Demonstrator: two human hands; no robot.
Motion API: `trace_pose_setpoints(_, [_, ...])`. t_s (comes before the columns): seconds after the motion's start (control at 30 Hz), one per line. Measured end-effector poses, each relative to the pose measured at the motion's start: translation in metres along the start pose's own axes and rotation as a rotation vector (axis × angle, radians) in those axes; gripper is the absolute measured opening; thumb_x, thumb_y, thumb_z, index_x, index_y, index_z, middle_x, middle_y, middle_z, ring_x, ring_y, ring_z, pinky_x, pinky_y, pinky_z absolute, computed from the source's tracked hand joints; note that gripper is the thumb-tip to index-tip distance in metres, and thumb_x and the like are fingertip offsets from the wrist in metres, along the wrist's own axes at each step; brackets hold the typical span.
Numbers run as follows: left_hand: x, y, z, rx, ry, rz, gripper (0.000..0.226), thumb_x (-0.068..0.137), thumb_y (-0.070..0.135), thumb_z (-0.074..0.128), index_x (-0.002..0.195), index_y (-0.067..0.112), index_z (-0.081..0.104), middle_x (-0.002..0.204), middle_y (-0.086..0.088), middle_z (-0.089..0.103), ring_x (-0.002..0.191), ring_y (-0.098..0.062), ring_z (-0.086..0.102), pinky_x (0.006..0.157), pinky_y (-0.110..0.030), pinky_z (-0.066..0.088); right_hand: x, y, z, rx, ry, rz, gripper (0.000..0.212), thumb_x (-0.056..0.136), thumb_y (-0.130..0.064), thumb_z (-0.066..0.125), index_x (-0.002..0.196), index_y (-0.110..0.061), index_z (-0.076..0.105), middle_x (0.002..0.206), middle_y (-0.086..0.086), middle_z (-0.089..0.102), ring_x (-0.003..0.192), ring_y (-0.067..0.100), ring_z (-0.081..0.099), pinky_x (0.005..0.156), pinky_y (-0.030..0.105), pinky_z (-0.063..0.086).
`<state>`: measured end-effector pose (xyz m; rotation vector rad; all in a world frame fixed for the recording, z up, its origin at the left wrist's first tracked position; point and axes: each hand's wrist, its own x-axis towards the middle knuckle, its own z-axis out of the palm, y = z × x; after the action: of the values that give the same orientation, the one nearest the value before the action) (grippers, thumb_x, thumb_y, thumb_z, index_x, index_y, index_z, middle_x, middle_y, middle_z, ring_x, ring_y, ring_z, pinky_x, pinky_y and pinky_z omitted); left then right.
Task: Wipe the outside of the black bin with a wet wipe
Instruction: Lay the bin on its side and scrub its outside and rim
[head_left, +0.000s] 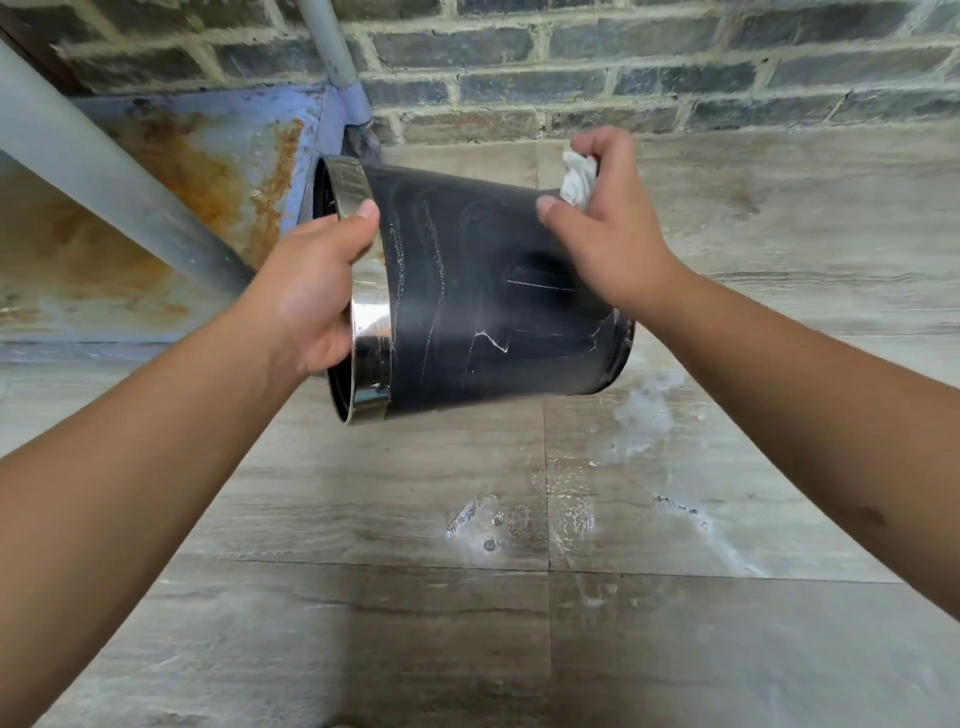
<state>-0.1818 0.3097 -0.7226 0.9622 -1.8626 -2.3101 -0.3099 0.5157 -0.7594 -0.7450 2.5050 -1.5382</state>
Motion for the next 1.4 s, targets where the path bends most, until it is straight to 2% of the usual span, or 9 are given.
trace_pose_setpoints(0.1, [0.001,-0.004,-0.004,-0.005,-0.032,0.015,0.02,0.093,0.028,0.06,0.093,0.01,0.067,0.092,-0.012,0.077,0.093,-0.032,0.073,0.076,-0.055,0.058,0.021,0.02,0.003,-0.026,0.047,0.139,0.006,0.094,-0.023,0.055,0.099,-0.022,0.052,0.109,0.001,0.043,0.095,0.008,0.046,0.08,0.02,0.032])
trace_pose_setpoints(0.27, [0.001,-0.004,-0.006,-0.006,-0.063,0.018,0.023,0.094,0.029,0.059,0.103,0.008,0.065,0.091,-0.009,0.077,0.094,-0.031,0.073,0.077,-0.053,0.058,0.009,0.035,0.012,-0.037,0.046,0.087,0.011,0.092,-0.02,0.063,0.097,-0.023,0.072,0.108,-0.005,0.067,0.105,0.013,0.057,0.094,0.02,0.041])
trace_pose_setpoints(0.47, [0.006,-0.002,-0.003,-0.032,0.014,0.034,0.016,0.094,0.028,0.06,0.095,0.013,0.062,0.077,-0.001,0.076,0.078,-0.025,0.075,0.061,-0.046,0.059,-0.046,0.02,0.039,-0.004,0.183,-0.147,0.014,0.089,-0.012,0.067,0.096,-0.021,0.075,0.101,-0.01,0.068,0.101,0.012,0.063,0.092,0.023,0.046])
trace_pose_setpoints(0.7, [0.007,-0.002,-0.009,0.014,-0.003,0.013,0.023,0.094,0.031,0.059,0.106,0.012,0.066,0.09,-0.002,0.077,0.09,-0.026,0.074,0.071,-0.05,0.06,-0.092,0.035,0.043,-0.234,-0.152,-0.549,0.025,0.088,0.004,0.058,0.107,-0.005,0.072,0.092,0.01,0.059,0.084,0.028,0.053,0.079,0.03,0.04])
trace_pose_setpoints(0.87, [0.006,0.001,-0.007,0.023,0.0,-0.001,0.025,0.095,0.031,0.058,0.107,0.012,0.068,0.095,-0.004,0.077,0.093,-0.027,0.073,0.07,-0.047,0.06,-0.12,0.039,0.044,-0.353,-0.466,-0.72,0.026,0.079,0.012,0.063,0.098,-0.003,0.073,0.093,0.012,0.069,0.082,0.031,0.062,0.068,0.04,0.054])
trace_pose_setpoints(0.97, [0.005,0.001,-0.006,0.009,-0.016,0.007,0.022,0.096,0.029,0.056,0.102,0.012,0.069,0.092,-0.006,0.077,0.09,-0.028,0.074,0.065,-0.045,0.06,-0.121,0.027,0.037,-0.312,-0.461,-0.682,0.018,0.083,0.001,0.07,0.096,-0.011,0.075,0.091,0.004,0.071,0.083,0.026,0.063,0.072,0.038,0.052])
trace_pose_setpoints(1.1, [0.004,-0.002,-0.005,-0.005,-0.042,0.027,0.033,0.098,0.026,0.054,0.079,0.017,0.079,0.082,-0.002,0.077,0.082,-0.025,0.075,0.06,-0.042,0.06,-0.07,0.003,0.015,-0.227,-0.142,-0.532,0.015,0.094,-0.025,0.063,0.08,-0.032,0.064,0.077,-0.02,0.061,0.074,0.009,0.054,0.076,0.022,0.039])
trace_pose_setpoints(1.23, [0.004,-0.002,-0.006,-0.016,-0.063,0.035,0.037,0.098,0.026,0.054,0.073,0.02,0.08,0.082,-0.002,0.078,0.083,-0.025,0.075,0.062,-0.042,0.06,-0.003,0.019,-0.015,-0.203,0.225,-0.106,0.015,0.09,-0.016,0.062,0.104,-0.013,0.068,0.101,0.005,0.065,0.087,0.015,0.056,0.07,0.011,0.037])
trace_pose_setpoints(1.4, [0.004,-0.004,-0.008,-0.002,-0.021,0.033,0.019,0.095,0.028,0.058,0.093,0.015,0.073,0.088,-0.002,0.077,0.09,-0.026,0.074,0.067,-0.046,0.06,0.009,0.029,0.009,-0.428,0.024,-0.063,0.022,0.096,-0.023,0.055,0.108,-0.01,0.069,0.1,0.015,0.063,0.094,0.028,0.058,0.071,0.027,0.035])
